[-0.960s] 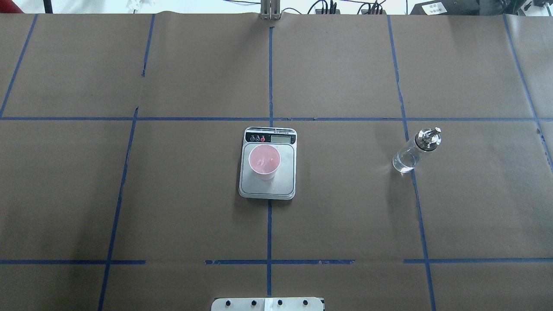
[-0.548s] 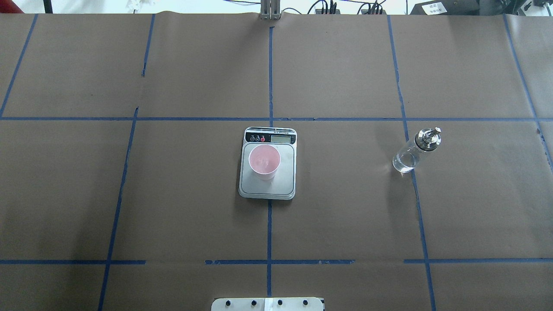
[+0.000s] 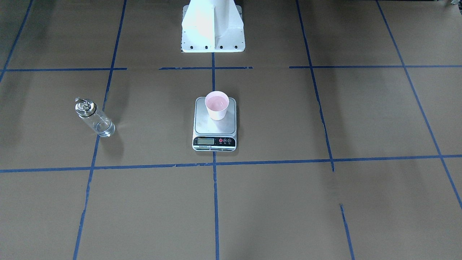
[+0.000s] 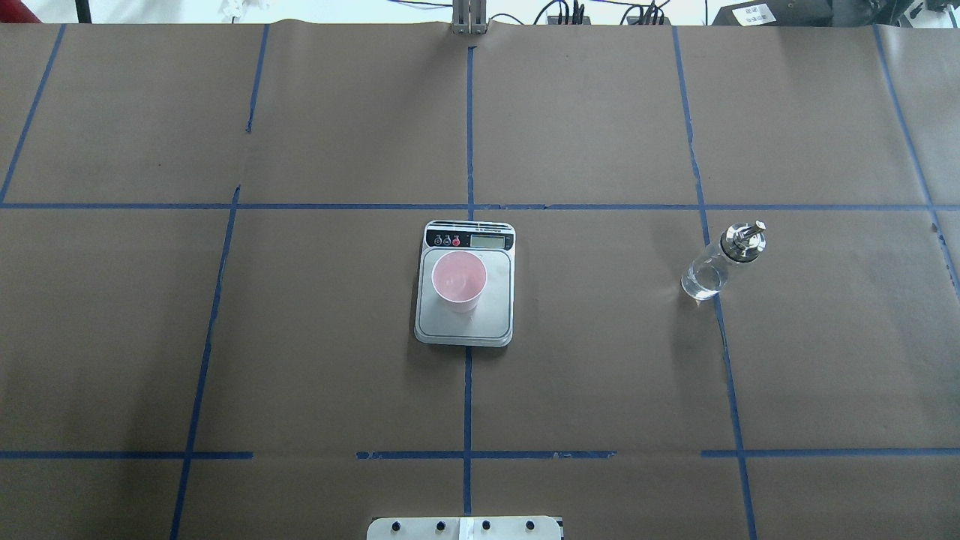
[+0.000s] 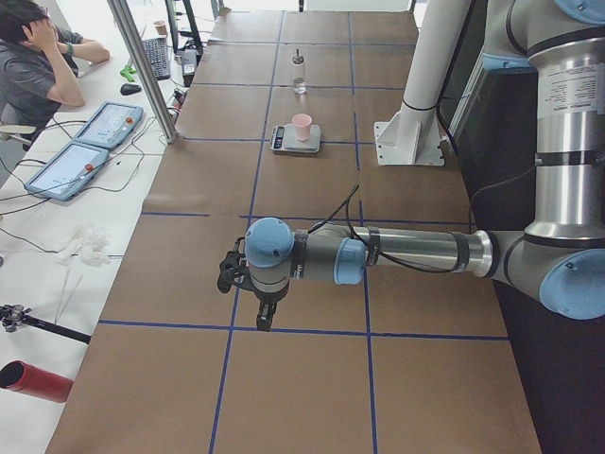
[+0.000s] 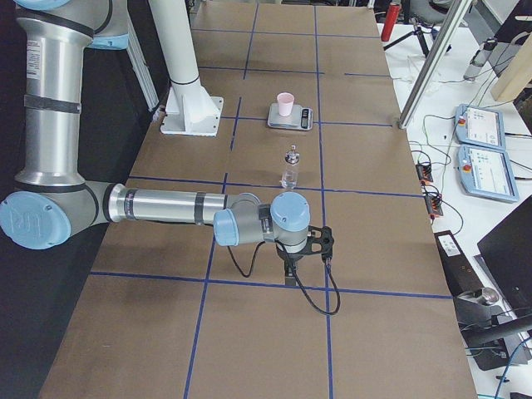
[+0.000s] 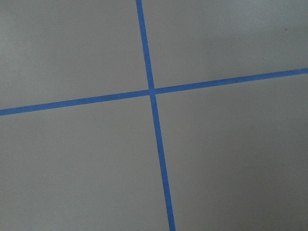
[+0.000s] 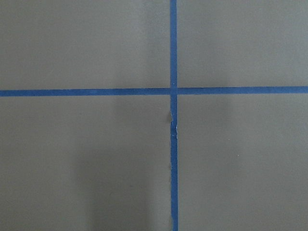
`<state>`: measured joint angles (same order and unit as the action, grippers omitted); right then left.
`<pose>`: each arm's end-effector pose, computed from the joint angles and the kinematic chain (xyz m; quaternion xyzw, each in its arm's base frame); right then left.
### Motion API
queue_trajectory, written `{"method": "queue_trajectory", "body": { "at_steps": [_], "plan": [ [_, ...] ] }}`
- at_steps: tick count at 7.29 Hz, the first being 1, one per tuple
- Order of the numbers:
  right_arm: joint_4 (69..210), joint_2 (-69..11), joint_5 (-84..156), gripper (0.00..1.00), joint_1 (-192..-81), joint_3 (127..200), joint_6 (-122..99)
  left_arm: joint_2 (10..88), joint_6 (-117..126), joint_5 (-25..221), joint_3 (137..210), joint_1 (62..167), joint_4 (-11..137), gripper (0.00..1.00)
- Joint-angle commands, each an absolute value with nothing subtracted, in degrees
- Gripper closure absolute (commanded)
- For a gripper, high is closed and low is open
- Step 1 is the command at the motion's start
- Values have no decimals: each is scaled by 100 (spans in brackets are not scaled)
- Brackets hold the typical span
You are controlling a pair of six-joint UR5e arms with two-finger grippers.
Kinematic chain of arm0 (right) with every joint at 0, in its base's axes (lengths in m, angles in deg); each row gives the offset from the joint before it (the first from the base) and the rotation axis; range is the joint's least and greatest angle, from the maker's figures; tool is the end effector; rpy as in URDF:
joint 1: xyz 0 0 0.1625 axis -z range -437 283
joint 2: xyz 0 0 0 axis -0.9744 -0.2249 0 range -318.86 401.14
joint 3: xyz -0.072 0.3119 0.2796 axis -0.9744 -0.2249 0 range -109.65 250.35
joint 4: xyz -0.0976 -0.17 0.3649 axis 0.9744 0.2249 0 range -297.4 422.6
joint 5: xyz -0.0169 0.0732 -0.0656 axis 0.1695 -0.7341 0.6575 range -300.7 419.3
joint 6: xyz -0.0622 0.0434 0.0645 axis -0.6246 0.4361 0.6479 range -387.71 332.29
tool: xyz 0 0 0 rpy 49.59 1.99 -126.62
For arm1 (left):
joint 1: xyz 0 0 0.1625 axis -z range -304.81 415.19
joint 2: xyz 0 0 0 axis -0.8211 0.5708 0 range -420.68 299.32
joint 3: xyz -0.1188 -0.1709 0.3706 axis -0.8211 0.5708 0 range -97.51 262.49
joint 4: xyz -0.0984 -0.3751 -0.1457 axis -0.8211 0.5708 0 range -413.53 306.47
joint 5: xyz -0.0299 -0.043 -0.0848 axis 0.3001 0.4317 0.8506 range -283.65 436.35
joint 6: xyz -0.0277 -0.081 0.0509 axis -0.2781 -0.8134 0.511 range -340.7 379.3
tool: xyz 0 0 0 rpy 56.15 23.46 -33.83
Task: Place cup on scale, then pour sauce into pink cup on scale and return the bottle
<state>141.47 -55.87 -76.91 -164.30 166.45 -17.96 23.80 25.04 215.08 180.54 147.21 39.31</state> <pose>0.0402 -0.4531 0.6407 0.0391 -0.3975 0.0214 0.9165 -0.0745 -0.4540 0.6244 0.0705 0.4082 0.0489 0.9088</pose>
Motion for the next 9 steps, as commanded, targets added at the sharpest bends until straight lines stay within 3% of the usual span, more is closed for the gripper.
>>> {"method": "queue_trajectory", "body": {
  "at_steps": [1,9],
  "plan": [
    [14126,-5615,-7780,0,-16410,16746,-1804,2360,2510,21478,18032,14730,3937,0],
    [14109,-5861,-7728,0,-16375,16703,-1830,2246,2527,21495,18093,14721,3954,0]
  ]
}}
